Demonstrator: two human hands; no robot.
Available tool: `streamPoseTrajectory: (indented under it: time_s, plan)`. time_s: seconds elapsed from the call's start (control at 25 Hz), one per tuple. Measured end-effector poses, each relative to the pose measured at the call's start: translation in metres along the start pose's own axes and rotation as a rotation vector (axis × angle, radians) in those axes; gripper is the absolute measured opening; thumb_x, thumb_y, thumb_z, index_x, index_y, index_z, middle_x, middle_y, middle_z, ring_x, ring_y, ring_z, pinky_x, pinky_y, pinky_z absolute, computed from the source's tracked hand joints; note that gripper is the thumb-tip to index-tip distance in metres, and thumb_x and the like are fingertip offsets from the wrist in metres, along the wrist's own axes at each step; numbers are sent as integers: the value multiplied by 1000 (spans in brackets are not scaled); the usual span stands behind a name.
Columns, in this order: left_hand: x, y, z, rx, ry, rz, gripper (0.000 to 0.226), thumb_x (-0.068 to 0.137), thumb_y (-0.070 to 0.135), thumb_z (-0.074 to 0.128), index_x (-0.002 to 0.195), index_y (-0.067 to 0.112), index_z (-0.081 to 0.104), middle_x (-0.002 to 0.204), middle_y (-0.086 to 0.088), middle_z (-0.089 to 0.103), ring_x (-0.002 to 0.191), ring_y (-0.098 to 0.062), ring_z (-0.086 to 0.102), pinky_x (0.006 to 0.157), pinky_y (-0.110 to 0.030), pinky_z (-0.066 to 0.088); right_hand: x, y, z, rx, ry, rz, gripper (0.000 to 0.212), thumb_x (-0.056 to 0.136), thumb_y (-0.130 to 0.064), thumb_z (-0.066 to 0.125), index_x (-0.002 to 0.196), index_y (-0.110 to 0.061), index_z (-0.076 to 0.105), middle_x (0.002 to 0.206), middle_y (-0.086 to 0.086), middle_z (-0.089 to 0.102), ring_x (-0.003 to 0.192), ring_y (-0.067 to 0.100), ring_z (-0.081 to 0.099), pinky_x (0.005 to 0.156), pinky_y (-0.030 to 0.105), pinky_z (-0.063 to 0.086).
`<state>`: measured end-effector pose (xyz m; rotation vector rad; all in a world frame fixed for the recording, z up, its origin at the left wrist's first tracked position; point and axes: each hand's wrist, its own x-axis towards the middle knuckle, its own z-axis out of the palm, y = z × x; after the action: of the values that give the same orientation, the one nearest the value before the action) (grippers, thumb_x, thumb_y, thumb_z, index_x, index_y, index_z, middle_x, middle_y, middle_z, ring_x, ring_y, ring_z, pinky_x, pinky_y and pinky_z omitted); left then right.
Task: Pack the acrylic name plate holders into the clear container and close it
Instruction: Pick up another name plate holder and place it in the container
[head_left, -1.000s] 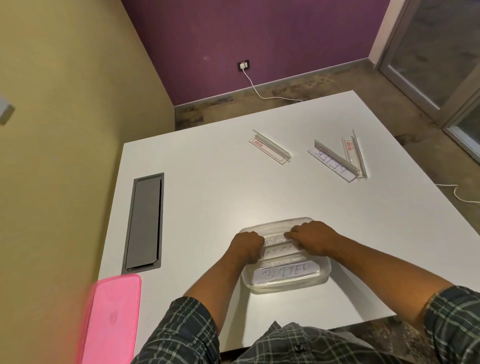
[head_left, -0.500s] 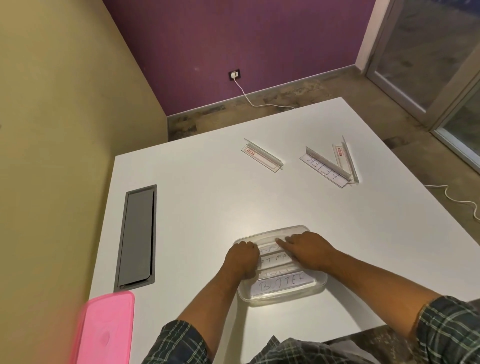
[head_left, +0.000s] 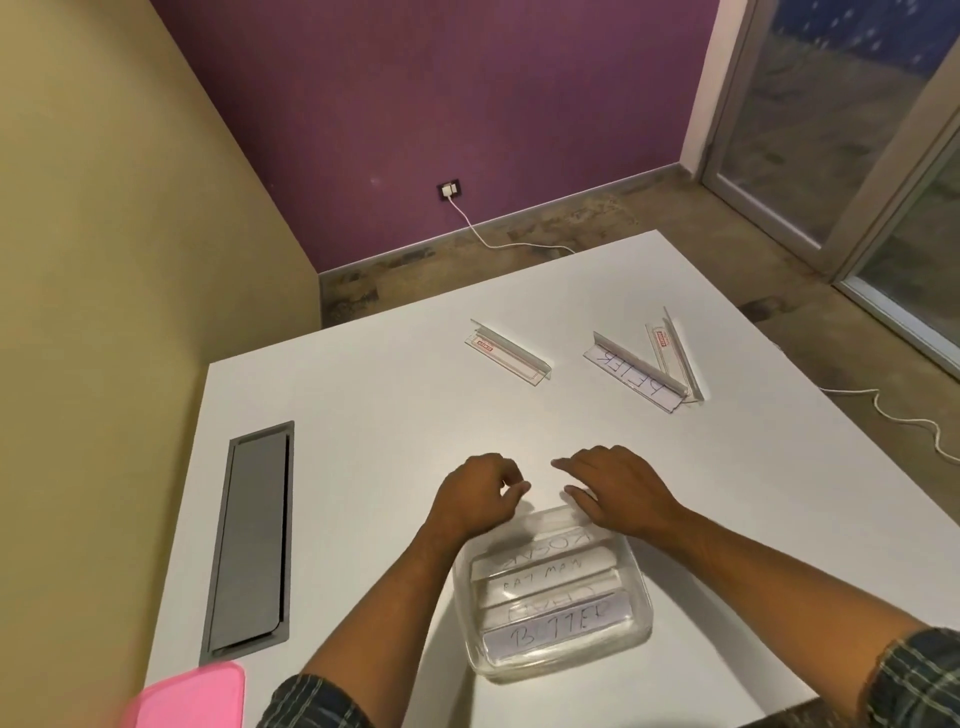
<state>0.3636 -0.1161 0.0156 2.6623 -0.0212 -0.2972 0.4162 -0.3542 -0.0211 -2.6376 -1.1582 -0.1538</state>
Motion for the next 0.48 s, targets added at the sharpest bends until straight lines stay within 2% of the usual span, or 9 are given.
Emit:
streamPoseTrajectory:
  time_s: [0.08,0.2,0.36,0.48]
  plan:
    - [22,-2,-11,-29,32,-33,24,91,46,60,99,27,73,99,11,71,94,-10,66,82,-33,56,22,10,-7,0,-75,121,43,91,-36,64,133,-25,60,120,-4,69,104,21,66,84,36,51]
    - [59,-10,-21,-27,25,-70,29,92,43,62,111,23,71,107,6,71,100,-15,66,87,-36,55,55,32,-7,31,-168,289,52,93,-40,59,143,-27,50,136,-4,60,121,21,57,99,37,44]
    - [101,-24,-22,-11,-39,-108,38,92,44,62,124,23,64,119,3,67,109,-18,64,90,-35,53,93,57,0,135,-287,494,63,91,-43,62,148,-28,43,146,-5,53,132,21,49,106,37,39]
    - [132,-33,-19,-78,-49,-137,45,93,42,63,132,22,59,130,2,64,117,-19,62,95,-37,52,120,76,12,239,-361,532,72,88,-44,66,152,-30,37,156,-6,41,139,19,42,110,35,35]
